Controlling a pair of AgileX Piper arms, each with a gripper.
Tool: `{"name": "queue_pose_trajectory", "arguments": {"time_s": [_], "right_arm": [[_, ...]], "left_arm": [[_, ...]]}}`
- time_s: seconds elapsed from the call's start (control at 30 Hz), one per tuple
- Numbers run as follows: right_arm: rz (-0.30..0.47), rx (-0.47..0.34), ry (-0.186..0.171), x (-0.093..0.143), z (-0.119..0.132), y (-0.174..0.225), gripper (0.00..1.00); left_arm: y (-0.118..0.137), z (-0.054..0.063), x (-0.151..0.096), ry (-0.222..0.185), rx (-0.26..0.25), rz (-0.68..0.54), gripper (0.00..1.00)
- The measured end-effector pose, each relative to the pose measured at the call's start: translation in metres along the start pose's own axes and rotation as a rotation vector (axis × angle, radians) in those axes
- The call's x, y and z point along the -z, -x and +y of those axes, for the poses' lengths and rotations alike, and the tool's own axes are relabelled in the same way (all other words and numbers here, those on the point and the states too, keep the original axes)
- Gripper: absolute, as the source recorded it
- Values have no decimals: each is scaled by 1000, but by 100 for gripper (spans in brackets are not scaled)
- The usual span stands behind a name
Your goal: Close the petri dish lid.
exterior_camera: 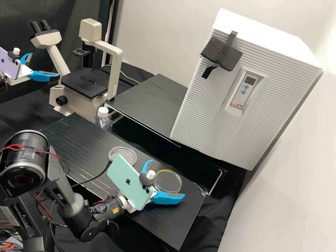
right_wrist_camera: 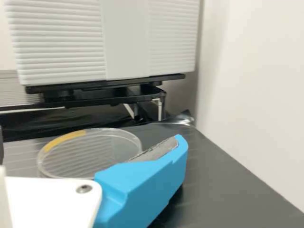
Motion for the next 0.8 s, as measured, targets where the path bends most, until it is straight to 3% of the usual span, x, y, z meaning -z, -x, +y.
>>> {"name": "queue_pose_trajectory", "arguments": {"time_s": [0.27, 0.6, 0.8], "right_arm": [[-35, -9, -17, -5, 0, 2, 100], [-42, 33, 21, -9, -11, -4, 100], [-37, 32, 11, -9, -13, -5, 100]], "left_arm": [[0, 0, 0, 0, 0, 0, 100], [0, 0, 0, 0, 0, 0, 100], [0, 0, 0, 0, 0, 0, 100]]}}
